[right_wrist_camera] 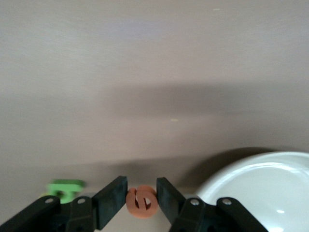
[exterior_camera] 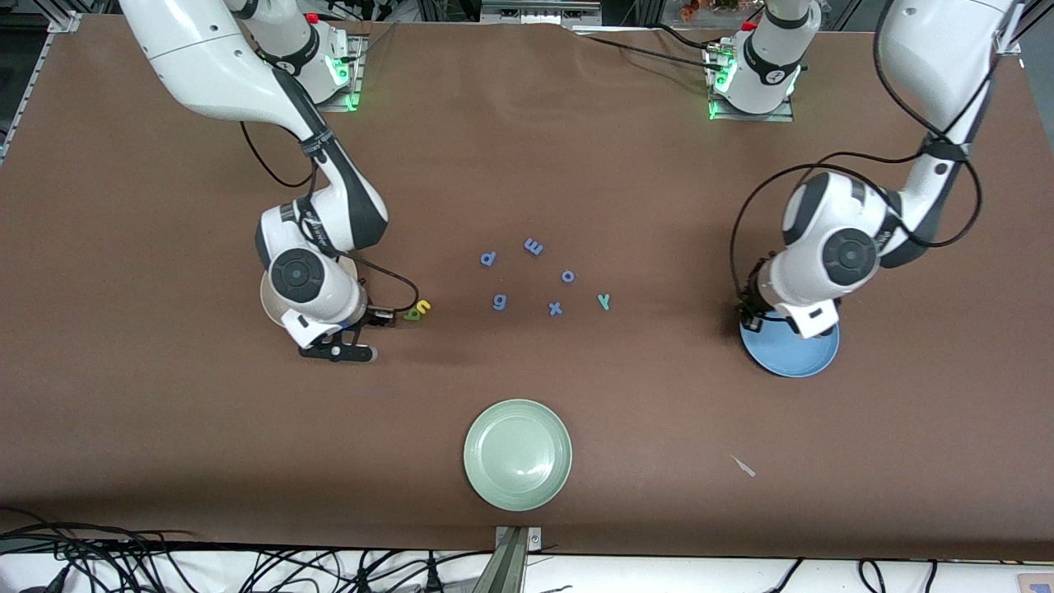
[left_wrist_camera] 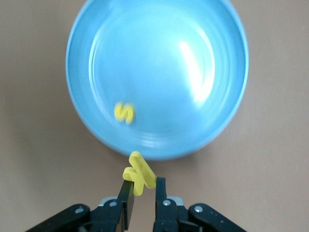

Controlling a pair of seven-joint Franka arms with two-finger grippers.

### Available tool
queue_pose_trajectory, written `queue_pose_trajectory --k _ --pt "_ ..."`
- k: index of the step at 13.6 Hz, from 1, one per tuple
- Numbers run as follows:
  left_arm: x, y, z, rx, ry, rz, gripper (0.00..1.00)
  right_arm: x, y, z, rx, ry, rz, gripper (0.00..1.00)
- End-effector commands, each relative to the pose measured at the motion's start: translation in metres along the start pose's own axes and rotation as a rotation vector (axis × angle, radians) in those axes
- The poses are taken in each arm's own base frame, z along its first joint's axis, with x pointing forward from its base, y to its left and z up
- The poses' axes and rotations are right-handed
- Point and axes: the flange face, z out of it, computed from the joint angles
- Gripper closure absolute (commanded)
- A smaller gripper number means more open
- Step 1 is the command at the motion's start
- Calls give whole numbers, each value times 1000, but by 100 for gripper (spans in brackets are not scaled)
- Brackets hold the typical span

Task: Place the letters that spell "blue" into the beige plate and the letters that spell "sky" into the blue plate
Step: 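Drop the orange e on the white plate while the left gripper drops the k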

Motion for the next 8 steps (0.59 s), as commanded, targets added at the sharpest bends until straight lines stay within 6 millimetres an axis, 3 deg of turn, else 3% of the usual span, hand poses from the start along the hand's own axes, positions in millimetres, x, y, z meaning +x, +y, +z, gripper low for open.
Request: queue_pose_trajectory --k 1,2,3,4,5,6,7,8 --pt "46 -9 8 12 -5 124 86 -14 43 4 -56 -58 -60 74" --pt "61 -9 13 13 -17 136 81 -27 57 10 -60 -58 -62 74" --pt "64 -11 15 17 -22 151 52 -37 68 9 -59 -47 -57 74" --pt "64 -11 14 16 -21 158 15 -40 76 6 -61 -50 -65 70" --pt "56 -6 7 6 -16 164 0 -42 79 -1 -60 -55 -70 64" --pt "50 1 -5 -14 -10 170 0 -44 80 -7 -57 -69 -61 32" --pt "31 7 -16 -26 -19 195 0 -44 78 -13 -56 -70 -50 19" --pt "16 15 -30 -43 -22 220 0 -42 73 -17 -51 -63 -40 13"
